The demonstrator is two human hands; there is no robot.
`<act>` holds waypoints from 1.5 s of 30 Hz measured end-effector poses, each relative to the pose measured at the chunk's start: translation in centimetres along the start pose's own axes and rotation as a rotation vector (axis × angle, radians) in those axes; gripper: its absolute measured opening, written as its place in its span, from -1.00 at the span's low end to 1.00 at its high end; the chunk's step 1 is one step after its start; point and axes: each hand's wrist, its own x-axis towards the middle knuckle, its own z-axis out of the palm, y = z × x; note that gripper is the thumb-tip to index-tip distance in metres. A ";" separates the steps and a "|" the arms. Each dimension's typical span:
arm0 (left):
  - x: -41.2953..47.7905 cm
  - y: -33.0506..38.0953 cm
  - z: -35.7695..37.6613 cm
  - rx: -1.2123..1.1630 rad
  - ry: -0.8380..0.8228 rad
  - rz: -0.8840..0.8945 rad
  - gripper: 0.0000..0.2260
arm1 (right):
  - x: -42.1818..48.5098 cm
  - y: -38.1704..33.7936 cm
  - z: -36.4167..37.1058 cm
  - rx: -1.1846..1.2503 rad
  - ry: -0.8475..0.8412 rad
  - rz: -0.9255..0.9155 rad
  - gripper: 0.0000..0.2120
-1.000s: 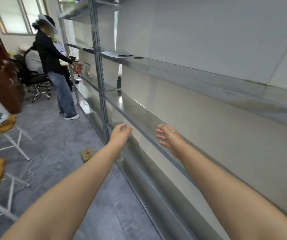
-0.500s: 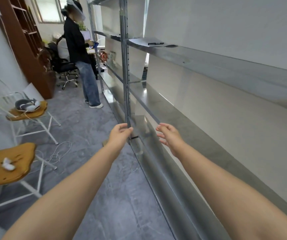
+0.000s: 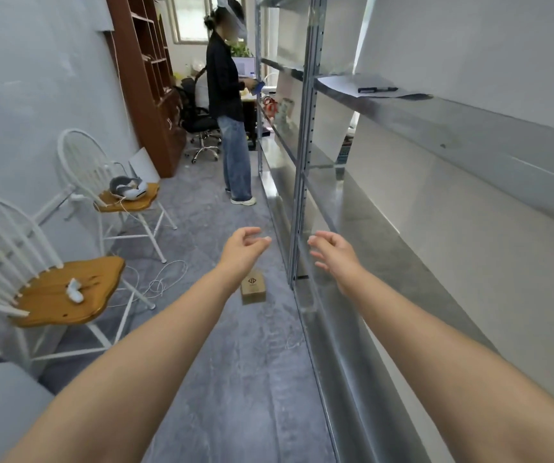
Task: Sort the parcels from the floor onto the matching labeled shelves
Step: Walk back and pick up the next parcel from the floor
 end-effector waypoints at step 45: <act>50.9 -0.2 -11.0 0.009 0.179 -0.013 -0.67 | 49.2 -7.5 20.1 -0.115 -0.119 -0.046 -0.61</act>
